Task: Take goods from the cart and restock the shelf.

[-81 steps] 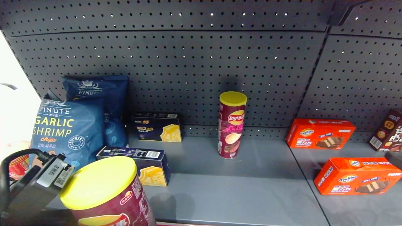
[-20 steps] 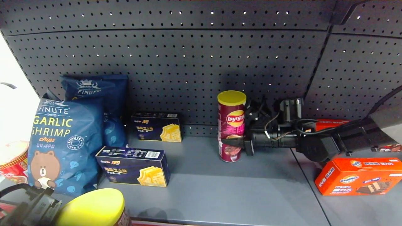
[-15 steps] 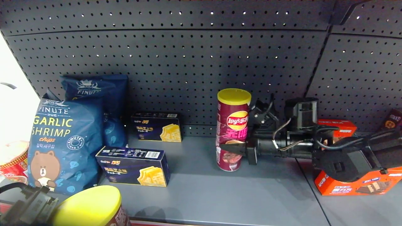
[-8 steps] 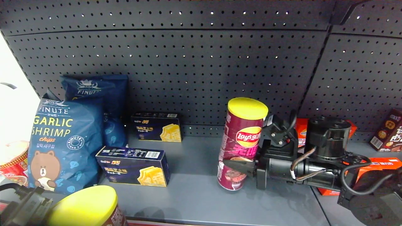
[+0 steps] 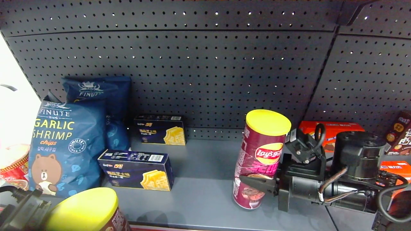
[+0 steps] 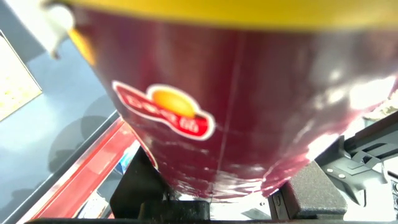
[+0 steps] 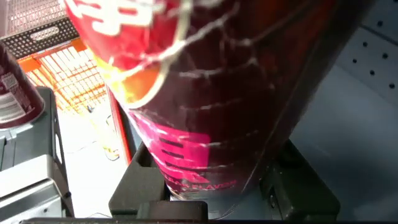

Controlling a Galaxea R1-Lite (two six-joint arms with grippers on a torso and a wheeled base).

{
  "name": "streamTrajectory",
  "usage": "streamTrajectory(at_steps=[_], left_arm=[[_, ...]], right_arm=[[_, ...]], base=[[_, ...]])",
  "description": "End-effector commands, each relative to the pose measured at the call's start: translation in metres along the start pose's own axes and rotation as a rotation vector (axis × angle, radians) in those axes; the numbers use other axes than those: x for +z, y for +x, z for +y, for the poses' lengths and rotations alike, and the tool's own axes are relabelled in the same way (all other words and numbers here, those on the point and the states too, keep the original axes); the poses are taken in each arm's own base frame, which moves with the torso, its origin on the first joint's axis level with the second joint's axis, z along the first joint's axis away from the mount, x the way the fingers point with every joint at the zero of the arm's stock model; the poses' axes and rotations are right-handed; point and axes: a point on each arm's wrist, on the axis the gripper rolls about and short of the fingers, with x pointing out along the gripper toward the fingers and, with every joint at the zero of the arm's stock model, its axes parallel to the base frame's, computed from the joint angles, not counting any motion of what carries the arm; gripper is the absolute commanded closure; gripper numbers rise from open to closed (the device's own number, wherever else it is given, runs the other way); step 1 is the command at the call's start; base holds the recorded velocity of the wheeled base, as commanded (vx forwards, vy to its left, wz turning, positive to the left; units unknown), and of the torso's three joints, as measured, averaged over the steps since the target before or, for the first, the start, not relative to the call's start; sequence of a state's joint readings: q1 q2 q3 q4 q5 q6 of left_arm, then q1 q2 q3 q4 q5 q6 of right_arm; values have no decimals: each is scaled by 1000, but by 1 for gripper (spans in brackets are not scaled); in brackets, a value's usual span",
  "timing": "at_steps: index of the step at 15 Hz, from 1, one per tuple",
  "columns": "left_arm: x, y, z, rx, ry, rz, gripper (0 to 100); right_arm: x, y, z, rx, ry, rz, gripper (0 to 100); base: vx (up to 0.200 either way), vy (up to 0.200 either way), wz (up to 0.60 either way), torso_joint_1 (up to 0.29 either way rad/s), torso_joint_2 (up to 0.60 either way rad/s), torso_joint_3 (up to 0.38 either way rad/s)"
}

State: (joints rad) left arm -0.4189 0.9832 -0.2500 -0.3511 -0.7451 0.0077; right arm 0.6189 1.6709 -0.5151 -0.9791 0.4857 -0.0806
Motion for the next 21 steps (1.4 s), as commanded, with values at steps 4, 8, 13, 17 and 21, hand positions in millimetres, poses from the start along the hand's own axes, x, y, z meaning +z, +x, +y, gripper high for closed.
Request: streamTrajectory(at_steps=[4, 8, 13, 17, 21], left_arm=[[2, 0, 0, 4, 4, -5, 100], [2, 1, 1, 4, 2, -2, 100], [3, 1, 1, 6, 4, -5, 100], [3, 1, 1, 4, 2, -2, 100], [3, 1, 1, 4, 2, -2, 100]], right_arm=[[-20, -10, 7, 4, 16, 28, 100], [-27, -13, 7, -2, 23, 39, 100], [-36, -5, 2, -6, 23, 44, 100], [-39, -3, 2, -4, 15, 47, 0], [-37, -4, 2, -30, 11, 43, 0]], base=[[0, 0, 0, 0, 0, 0], [0, 0, 0, 0, 0, 0], [0, 0, 0, 0, 0, 0], [0, 0, 0, 0, 0, 0], [0, 0, 0, 0, 0, 0]])
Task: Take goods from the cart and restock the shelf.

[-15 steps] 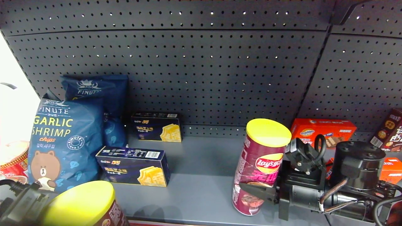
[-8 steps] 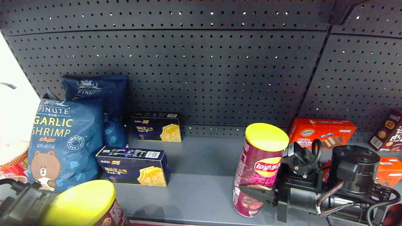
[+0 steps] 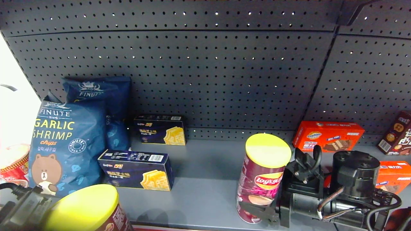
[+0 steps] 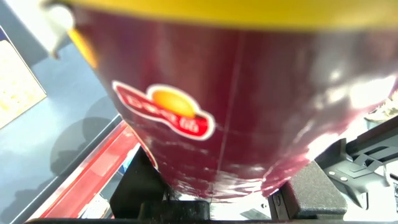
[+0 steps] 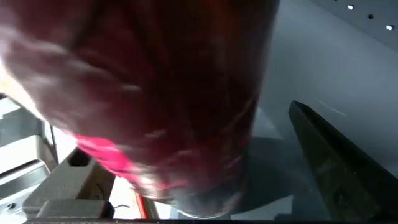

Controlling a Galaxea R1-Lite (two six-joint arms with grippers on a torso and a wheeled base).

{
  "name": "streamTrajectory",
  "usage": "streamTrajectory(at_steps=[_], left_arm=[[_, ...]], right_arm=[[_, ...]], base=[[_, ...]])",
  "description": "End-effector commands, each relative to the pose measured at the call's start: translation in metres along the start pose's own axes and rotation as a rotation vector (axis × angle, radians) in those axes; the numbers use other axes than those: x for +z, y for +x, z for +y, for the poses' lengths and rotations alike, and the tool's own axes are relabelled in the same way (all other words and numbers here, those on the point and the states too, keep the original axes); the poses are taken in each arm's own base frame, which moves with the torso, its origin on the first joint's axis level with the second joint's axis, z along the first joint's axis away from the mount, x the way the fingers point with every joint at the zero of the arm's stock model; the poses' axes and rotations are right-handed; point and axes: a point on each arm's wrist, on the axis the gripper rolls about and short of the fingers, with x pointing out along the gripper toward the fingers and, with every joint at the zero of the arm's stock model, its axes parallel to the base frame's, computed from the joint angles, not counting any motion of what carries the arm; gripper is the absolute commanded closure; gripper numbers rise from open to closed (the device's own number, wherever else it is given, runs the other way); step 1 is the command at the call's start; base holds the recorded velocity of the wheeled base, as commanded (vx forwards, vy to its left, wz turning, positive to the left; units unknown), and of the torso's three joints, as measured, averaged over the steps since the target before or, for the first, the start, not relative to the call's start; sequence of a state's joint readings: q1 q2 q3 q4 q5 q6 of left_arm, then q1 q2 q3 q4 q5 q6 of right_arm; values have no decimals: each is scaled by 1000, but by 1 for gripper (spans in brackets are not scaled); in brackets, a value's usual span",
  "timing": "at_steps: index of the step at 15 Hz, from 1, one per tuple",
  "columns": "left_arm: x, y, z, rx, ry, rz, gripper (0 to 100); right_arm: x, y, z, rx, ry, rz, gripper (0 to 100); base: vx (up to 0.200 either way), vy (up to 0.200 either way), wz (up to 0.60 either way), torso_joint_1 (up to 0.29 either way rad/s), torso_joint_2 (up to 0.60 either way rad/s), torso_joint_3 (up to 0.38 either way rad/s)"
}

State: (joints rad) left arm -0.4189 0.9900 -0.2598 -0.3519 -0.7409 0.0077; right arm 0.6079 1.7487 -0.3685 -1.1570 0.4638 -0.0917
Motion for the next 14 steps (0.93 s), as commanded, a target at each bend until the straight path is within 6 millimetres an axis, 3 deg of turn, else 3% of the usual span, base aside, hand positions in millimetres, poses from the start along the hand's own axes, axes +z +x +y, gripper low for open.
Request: streamTrajectory(at_steps=[1, 11, 14], left_arm=[[0, 0, 0, 2, 0, 0, 100], [-4, 0, 0, 0, -8, 8, 100], [-4, -1, -1, 0, -6, 6, 100]], right_arm=[[1, -1, 1, -18, -3, -1, 0], [7, -17, 6, -77, -12, -23, 0], [10, -34, 15, -77, -19, -41, 0]], base=[[0, 0, 0, 0, 0, 0], [0, 0, 0, 0, 0, 0], [0, 0, 0, 0, 0, 0]])
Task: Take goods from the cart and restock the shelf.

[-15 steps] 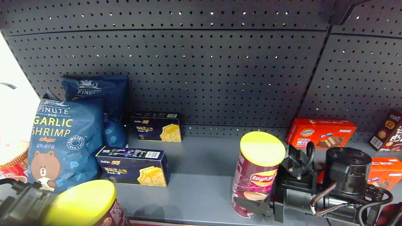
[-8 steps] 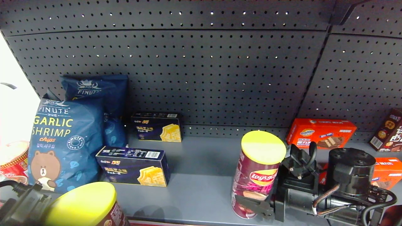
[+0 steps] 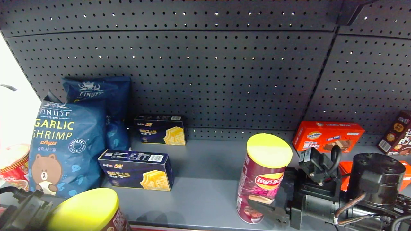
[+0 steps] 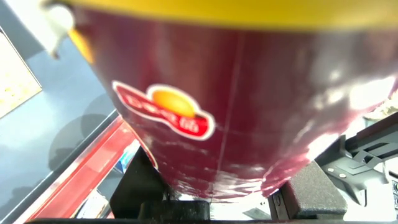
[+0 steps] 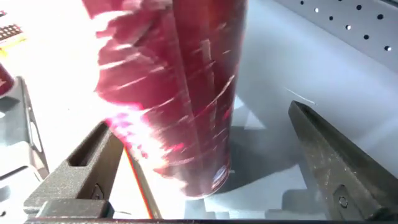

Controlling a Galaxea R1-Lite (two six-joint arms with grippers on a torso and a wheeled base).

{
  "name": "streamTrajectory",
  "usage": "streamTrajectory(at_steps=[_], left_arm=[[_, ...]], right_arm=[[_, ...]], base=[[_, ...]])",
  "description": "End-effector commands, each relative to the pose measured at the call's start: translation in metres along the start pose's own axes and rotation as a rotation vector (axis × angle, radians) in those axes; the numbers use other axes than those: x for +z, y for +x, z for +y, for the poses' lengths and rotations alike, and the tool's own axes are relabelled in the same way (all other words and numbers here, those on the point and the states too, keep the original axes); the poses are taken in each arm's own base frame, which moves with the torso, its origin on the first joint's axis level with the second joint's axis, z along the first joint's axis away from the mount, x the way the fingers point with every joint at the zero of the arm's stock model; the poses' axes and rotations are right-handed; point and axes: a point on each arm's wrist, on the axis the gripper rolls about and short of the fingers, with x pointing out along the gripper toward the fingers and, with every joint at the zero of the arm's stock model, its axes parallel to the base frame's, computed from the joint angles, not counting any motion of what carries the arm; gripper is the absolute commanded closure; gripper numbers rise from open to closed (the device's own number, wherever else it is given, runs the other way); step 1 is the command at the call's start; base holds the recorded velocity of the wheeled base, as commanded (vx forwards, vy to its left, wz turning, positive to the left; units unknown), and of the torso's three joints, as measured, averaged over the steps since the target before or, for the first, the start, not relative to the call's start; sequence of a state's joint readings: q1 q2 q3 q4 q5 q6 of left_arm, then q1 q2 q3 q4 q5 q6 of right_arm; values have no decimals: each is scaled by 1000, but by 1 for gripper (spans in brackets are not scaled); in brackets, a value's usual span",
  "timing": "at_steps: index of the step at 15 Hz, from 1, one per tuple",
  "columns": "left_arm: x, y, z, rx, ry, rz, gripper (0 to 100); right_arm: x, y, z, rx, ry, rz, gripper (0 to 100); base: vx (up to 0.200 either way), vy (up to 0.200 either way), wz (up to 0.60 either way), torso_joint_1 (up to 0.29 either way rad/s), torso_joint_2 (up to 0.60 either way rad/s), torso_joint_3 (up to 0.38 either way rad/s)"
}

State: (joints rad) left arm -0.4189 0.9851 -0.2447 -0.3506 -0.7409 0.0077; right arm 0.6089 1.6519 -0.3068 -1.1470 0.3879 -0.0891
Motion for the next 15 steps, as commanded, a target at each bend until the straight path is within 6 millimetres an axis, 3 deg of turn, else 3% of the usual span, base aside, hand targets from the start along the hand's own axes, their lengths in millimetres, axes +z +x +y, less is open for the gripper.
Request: streamTrajectory(at_steps=[1, 3, 8, 15], left_arm=[[3, 0, 0, -1, 8, -8, 100], [10, 1, 1, -1, 21, -20, 100], [58, 16, 14, 43, 81, -73, 100], [102, 42, 22, 19, 145, -74, 100]], right_arm=[[6, -22, 8, -3, -14, -40, 0], [9, -36, 12, -14, -19, -62, 0], [19, -77, 22, -101, -28, -94, 0], [42, -132, 45, -115, -9, -44, 0]], base=[[0, 0, 0, 0, 0, 0], [0, 0, 0, 0, 0, 0], [0, 0, 0, 0, 0, 0], [0, 0, 0, 0, 0, 0]])
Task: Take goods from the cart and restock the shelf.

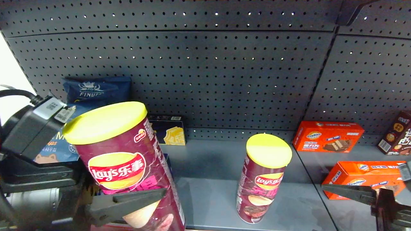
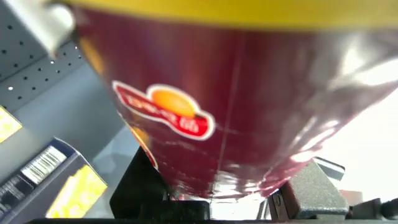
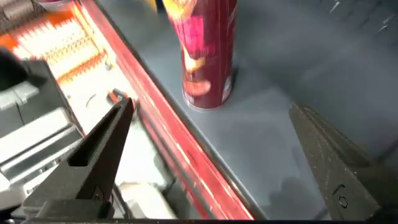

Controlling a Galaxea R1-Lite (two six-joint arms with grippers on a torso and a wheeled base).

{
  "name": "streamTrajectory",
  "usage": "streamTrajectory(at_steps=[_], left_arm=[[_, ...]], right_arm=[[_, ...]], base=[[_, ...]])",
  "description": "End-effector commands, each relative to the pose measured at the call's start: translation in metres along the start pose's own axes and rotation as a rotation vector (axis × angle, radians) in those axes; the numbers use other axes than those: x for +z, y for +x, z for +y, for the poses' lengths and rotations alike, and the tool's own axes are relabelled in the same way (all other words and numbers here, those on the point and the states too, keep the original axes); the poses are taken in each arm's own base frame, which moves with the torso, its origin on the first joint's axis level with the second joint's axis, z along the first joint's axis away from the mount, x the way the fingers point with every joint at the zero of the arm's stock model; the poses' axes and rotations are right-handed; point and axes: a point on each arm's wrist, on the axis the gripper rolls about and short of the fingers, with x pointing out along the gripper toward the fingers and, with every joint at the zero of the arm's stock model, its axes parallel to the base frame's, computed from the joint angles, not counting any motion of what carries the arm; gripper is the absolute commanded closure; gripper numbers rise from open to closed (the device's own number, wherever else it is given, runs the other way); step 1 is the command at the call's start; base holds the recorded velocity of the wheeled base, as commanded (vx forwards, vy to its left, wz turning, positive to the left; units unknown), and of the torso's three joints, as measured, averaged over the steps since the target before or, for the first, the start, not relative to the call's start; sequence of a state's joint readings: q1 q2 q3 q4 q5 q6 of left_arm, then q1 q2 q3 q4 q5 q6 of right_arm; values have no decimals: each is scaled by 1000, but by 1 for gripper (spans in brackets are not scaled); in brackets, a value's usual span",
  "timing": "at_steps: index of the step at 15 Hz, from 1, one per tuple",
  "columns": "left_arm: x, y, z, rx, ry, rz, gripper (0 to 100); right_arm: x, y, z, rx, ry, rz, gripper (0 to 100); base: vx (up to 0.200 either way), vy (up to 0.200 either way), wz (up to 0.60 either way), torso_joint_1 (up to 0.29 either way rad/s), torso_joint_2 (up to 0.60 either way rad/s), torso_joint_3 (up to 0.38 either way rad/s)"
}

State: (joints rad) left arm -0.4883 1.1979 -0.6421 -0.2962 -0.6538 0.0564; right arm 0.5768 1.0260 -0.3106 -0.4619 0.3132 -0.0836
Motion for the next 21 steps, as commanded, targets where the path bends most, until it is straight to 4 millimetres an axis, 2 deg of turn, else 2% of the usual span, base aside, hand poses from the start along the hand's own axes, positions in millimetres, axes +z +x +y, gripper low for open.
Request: streamTrajectory(at_steps=[1, 4, 5, 7, 9, 10, 11, 13, 21], left_arm=[[11, 16, 7, -9, 10, 45, 100], [23, 26, 15, -21, 66, 116, 100], [26, 34, 23, 1, 138, 148, 100], [29, 50, 31, 34, 149, 174, 100], [40, 67, 42, 37, 158, 164, 100], [40, 67, 43, 37, 159, 163, 100], [46, 87, 55, 38, 163, 160, 100], [45, 105, 60, 44, 171, 164, 100], [56, 162, 94, 87, 131, 120, 100]], right_arm=[[13, -26, 7, -23, -39, -123, 0], [14, -27, 7, -24, -25, -129, 0], [14, -27, 7, -21, -5, -132, 0], [14, -29, 8, -23, -5, -138, 0], [12, -33, 9, -27, -6, -148, 0], [12, -33, 9, -27, -7, -150, 0], [11, -36, 10, -27, 11, -157, 0], [12, -36, 10, -28, 18, -160, 0], [12, -36, 8, -42, 37, -159, 0]], base=[[0, 0, 0, 0, 0, 0], [0, 0, 0, 0, 0, 0], [0, 0, 0, 0, 0, 0], [0, 0, 0, 0, 0, 0], [0, 0, 0, 0, 0, 0], [0, 0, 0, 0, 0, 0], [0, 0, 0, 0, 0, 0], [0, 0, 0, 0, 0, 0], [0, 0, 0, 0, 0, 0]])
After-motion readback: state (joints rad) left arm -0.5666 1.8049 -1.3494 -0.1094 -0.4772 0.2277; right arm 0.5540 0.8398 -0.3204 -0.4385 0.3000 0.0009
